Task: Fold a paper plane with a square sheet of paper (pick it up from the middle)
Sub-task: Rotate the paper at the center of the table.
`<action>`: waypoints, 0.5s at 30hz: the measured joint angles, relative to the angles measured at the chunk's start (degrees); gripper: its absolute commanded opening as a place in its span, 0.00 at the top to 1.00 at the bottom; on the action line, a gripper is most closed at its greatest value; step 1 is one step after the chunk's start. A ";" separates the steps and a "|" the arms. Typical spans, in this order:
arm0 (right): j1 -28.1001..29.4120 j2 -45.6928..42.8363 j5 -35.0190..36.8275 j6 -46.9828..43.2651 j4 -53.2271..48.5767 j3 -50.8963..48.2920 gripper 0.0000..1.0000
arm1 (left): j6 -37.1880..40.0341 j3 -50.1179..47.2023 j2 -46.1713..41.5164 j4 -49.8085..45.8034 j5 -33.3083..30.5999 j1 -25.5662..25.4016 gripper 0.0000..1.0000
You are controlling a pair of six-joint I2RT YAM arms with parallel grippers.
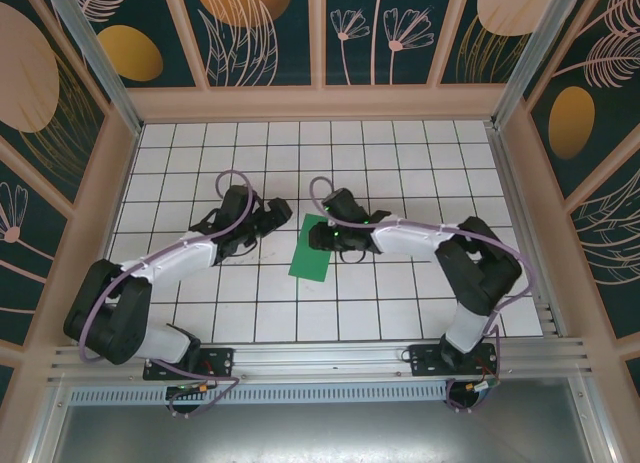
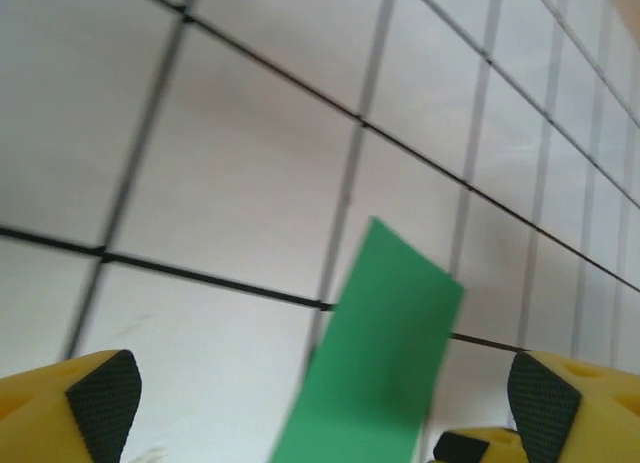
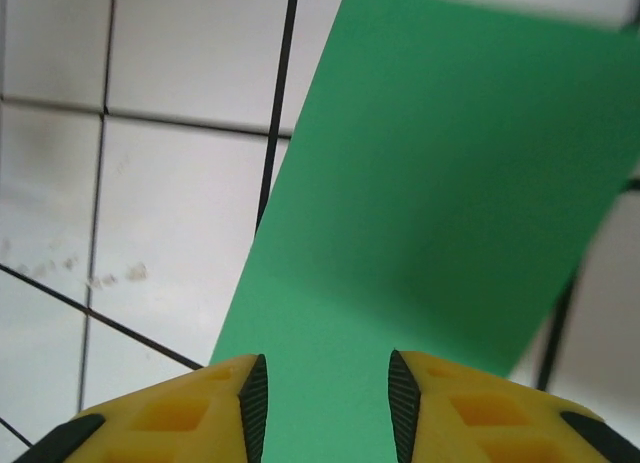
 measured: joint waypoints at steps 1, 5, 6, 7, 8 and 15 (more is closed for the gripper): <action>0.94 1.60 0.02 0.04 -0.07 0.57 0.59 | 0.00 -0.70 -0.37 -0.76 -0.70 0.44 0.01; 2.43 5.01 -0.50 -0.79 -0.72 1.79 0.59 | 0.02 -1.79 -1.18 -2.67 -2.95 1.25 0.01; 2.36 5.01 -0.63 -1.31 -1.01 2.29 0.59 | 0.02 -1.79 -1.22 -2.95 -3.34 1.25 0.02; 2.32 5.29 -0.72 -2.36 -1.29 2.54 0.59 | 0.02 -1.79 -1.25 -3.21 -3.67 1.25 0.02; 2.32 5.38 -0.61 -3.52 -1.53 2.54 0.59 | 0.00 -1.79 -1.25 -3.34 -4.02 1.25 0.01; 0.35 3.54 -0.11 -17.25 -6.38 2.08 0.59 | 0.02 -2.25 -1.25 -3.82 -4.96 1.25 0.02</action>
